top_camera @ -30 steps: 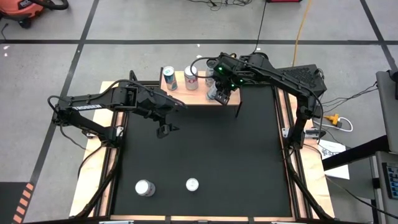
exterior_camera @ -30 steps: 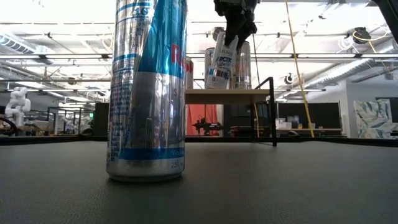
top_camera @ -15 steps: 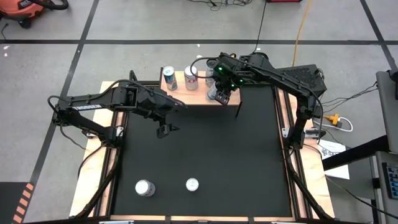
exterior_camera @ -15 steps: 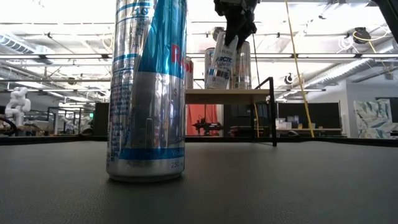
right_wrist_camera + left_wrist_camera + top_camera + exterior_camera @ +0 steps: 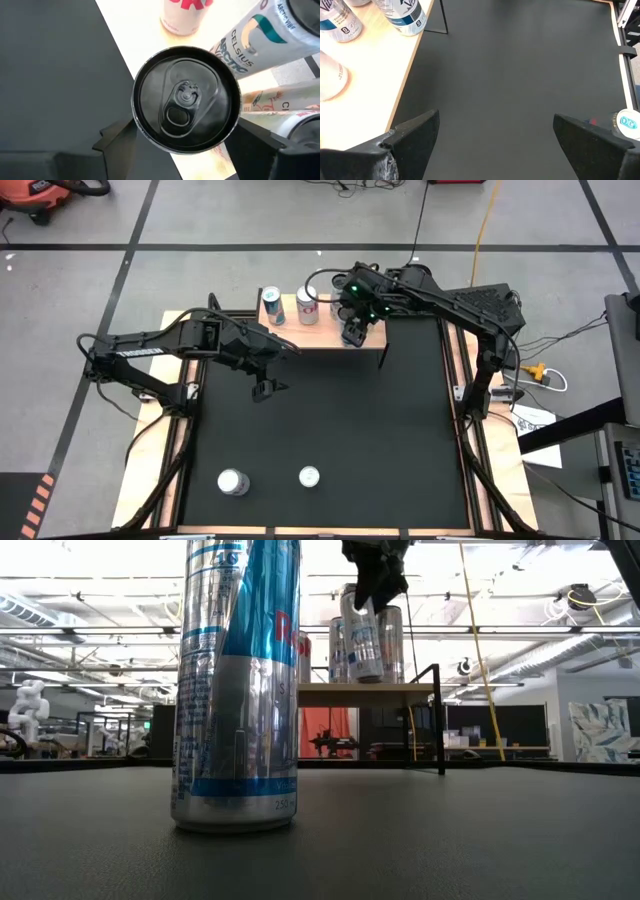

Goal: Place canned beverage on shelf
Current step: Put the white blue soda can on the shelf aligned with the other white blue soda can

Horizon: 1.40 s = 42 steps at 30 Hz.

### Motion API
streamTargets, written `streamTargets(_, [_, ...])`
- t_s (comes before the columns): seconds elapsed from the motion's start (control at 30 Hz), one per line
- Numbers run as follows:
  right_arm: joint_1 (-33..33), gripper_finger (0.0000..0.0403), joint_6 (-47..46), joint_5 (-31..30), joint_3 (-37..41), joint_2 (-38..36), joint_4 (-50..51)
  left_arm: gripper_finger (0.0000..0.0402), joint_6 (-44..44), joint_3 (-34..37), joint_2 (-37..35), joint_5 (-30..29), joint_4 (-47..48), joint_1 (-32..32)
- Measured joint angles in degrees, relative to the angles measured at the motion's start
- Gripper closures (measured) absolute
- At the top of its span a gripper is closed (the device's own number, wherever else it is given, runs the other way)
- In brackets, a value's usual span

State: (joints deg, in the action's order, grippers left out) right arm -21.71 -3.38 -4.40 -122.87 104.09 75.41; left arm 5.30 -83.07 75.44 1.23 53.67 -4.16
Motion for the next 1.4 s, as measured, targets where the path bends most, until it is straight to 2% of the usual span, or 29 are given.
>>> streamTargets(0.7, [0.0,0.0138,-1.9,0.0,0.0,0.0,3.7,0.0008,0.0,0.0,0.0,0.0,0.0,0.0])
streamTargets(1.17, [0.0,0.0138,-1.5,0.0,0.0,3.3,-0.4,0.0008,-0.1,0.0,0.0,0.0,0.0,0.0])
streamTargets(1.4, [0.0,0.0138,-2.0,-3.0,0.0,3.4,-1.9,0.0008,-0.2,0.0,0.0,0.0,0.0,0.0])
